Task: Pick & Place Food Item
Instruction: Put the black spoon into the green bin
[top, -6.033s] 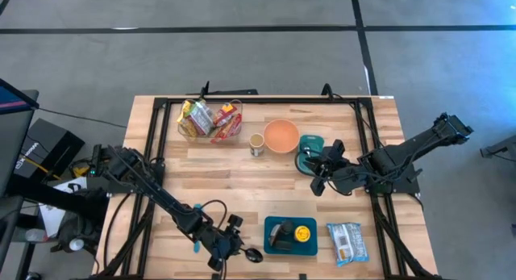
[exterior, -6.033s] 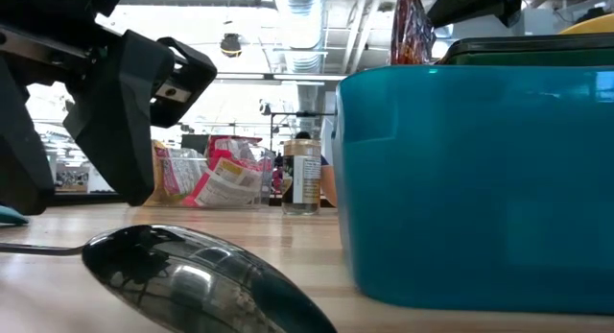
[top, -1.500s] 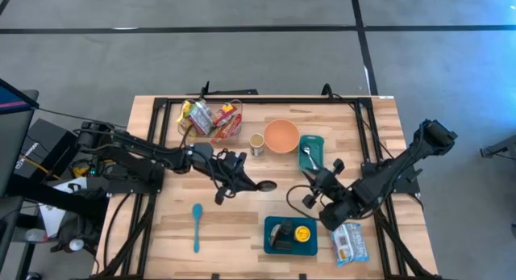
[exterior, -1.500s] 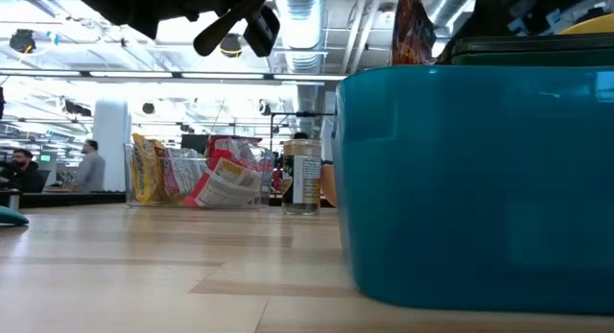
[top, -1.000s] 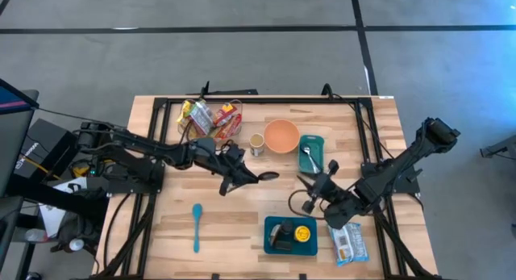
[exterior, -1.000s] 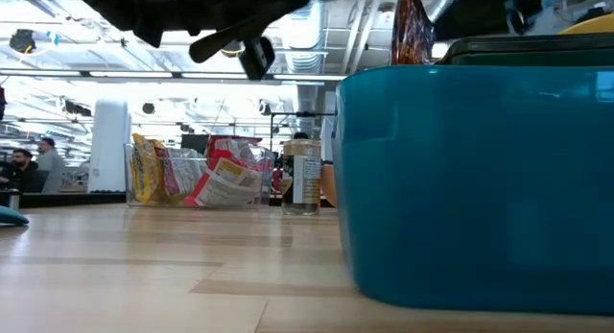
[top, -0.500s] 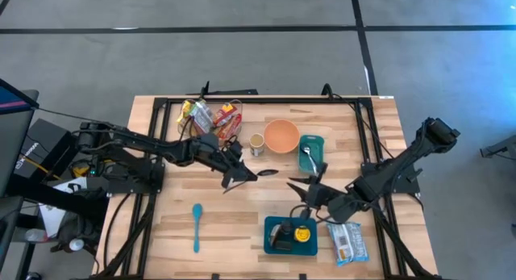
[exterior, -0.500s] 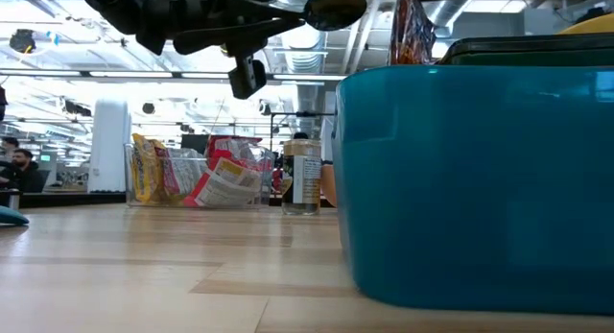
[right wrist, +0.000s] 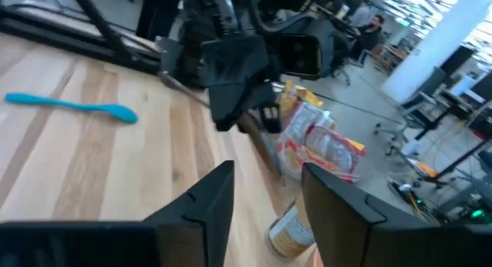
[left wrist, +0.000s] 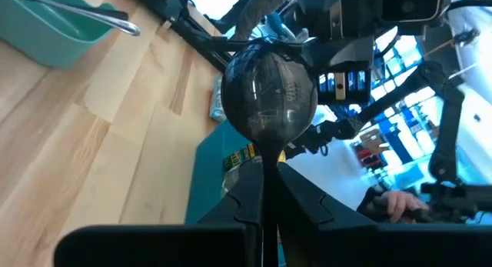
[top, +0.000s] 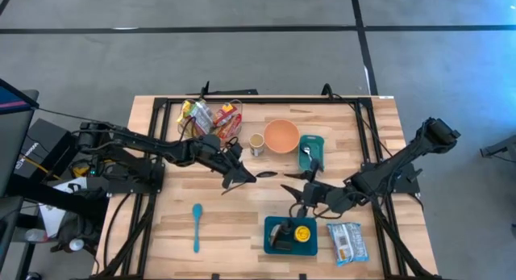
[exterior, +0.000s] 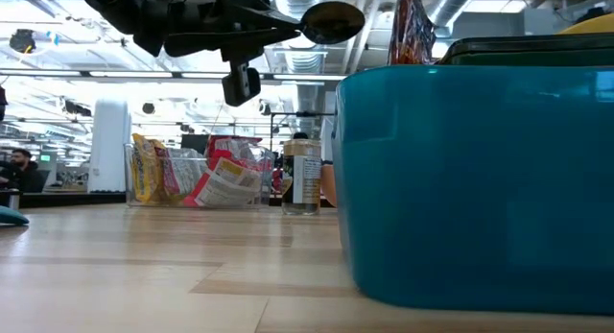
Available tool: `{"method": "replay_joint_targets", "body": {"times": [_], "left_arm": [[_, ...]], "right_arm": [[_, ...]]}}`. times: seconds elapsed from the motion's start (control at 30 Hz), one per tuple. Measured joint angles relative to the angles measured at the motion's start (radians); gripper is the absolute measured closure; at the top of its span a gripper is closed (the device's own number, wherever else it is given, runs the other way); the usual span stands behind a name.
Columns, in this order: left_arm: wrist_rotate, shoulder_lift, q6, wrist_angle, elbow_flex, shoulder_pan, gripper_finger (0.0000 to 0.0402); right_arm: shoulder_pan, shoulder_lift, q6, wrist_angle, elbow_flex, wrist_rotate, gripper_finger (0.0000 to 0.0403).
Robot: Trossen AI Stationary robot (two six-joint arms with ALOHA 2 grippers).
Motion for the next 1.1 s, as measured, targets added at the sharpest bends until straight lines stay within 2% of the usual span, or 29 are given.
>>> {"method": "replay_joint_targets", "body": {"times": [0.2, 0.5, 0.73, 1.1], "left_arm": [[0.0, 0.0, -0.023, -0.003, 0.0, 0.0, 0.0388], [0.0, 0.0, -0.038, -0.015, 0.0, 0.0, 0.0388], [-0.004, 0.0, -0.038, -0.027, 0.0, 0.0, 0.0388], [-0.008, 0.0, -0.043, -0.055, 0.0, 0.0, 0.0388]], "right_arm": [[-0.042, 0.025, -0.021, 0.04, 0.001, -0.002, 0.0246], [-0.07, 0.025, -0.026, 0.04, 0.006, -0.079, 0.0252], [-0.097, 0.129, -0.072, 0.04, 0.089, -0.071, 0.0249], [-0.115, 0.234, -0.056, -0.144, 0.221, -0.051, 0.0257]]}}
